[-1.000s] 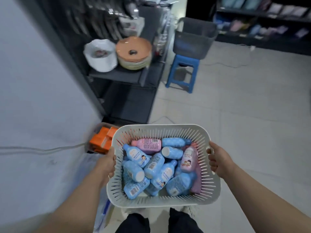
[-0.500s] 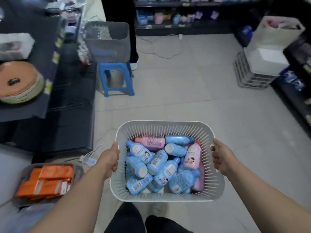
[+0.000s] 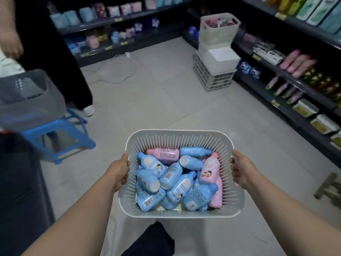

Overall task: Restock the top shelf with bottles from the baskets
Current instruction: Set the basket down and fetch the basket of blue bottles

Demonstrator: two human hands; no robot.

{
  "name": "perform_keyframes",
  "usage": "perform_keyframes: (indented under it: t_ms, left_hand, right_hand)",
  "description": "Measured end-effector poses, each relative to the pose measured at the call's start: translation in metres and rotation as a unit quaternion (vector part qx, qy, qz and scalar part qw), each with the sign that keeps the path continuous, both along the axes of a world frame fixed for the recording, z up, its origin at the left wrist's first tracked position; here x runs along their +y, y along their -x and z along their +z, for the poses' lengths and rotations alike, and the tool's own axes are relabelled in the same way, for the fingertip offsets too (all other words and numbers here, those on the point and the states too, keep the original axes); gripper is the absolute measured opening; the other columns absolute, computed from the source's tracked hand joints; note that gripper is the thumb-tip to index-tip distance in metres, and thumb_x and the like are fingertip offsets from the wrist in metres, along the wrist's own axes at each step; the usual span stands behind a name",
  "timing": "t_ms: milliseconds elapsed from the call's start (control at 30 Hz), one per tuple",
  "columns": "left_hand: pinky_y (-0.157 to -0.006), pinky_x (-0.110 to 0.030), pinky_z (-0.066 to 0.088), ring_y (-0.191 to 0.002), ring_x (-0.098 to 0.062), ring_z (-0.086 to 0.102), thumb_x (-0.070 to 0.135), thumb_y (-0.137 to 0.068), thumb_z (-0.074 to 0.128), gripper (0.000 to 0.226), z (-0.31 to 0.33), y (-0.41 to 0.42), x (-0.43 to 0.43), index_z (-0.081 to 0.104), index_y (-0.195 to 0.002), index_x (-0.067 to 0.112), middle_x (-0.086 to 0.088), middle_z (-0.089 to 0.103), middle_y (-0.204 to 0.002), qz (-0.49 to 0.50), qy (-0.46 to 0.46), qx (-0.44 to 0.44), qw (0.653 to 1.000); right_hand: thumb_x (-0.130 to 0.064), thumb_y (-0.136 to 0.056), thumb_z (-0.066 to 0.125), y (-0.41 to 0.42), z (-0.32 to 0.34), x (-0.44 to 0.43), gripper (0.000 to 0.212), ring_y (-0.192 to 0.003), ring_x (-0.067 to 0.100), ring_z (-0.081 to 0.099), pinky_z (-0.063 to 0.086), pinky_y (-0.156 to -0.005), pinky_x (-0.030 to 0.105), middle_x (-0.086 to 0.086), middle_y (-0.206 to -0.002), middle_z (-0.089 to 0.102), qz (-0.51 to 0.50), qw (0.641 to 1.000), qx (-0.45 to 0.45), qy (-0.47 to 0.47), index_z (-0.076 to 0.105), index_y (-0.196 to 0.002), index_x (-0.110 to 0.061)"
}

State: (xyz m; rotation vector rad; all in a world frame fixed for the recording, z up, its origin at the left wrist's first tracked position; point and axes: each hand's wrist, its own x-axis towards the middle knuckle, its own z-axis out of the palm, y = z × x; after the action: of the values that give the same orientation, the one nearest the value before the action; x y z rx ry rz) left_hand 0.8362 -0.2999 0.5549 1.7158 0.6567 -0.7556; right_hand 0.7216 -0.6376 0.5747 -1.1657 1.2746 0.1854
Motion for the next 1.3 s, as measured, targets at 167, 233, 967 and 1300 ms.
perform_keyframes:
  t_ms: [167, 233, 967, 1300]
  left_hand:
    - [-0.047, -0.024, 0.014, -0.046, -0.014, 0.016, 0.053, -0.099, 0.031, 0.048, 0.019, -0.098, -0.063, 0.037, -0.063, 0.021, 0.001, 0.027, -0.056, -0.068, 0.002, -0.015, 0.998]
    - [-0.047, -0.024, 0.013, -0.047, -0.014, 0.016, 0.053, -0.099, 0.031, 0.048, 0.024, -0.131, -0.089, 0.036, -0.063, 0.021, 0.001, 0.027, -0.057, -0.090, 0.000, -0.018, 0.996]
    - [-0.043, -0.023, 0.015, -0.041, -0.013, 0.018, 0.052, -0.099, 0.032, 0.051, 0.033, -0.436, -0.411, 0.034, -0.059, 0.020, 0.002, 0.027, -0.045, -0.105, -0.030, -0.031, 0.994]
    - [-0.043, -0.023, 0.015, -0.041, -0.012, 0.017, 0.052, -0.100, 0.031, 0.052, 0.031, -0.613, -0.530, 0.034, -0.060, 0.019, 0.004, 0.027, -0.041, -0.148, -0.012, -0.020, 0.989]
  right_hand:
    - [-0.051, -0.093, 0.047, -0.051, 0.010, -0.043, 0.045, -0.024, 0.006, 0.018, 0.016, -0.029, 0.011, -0.009, -0.035, 0.029, -0.072, 0.997, -0.007, -0.007, 0.040, -0.060, -0.021]
    - [-0.051, -0.094, 0.045, -0.070, 0.016, -0.059, 0.046, -0.024, 0.006, 0.018, 0.016, -0.029, 0.011, -0.009, -0.036, 0.029, -0.093, 0.996, -0.007, -0.008, 0.039, -0.059, -0.022]
    - [-0.048, -0.096, 0.044, -0.366, 0.028, -0.364, 0.045, -0.023, 0.007, 0.020, 0.018, -0.029, 0.008, -0.008, -0.034, 0.029, -0.130, 0.991, -0.022, -0.002, 0.040, -0.060, -0.020]
    - [-0.051, -0.095, 0.043, -0.522, 0.013, -0.476, 0.047, -0.024, 0.006, 0.019, 0.016, -0.029, 0.009, -0.008, -0.034, 0.029, -0.155, 0.988, -0.023, -0.007, 0.041, -0.059, -0.021]
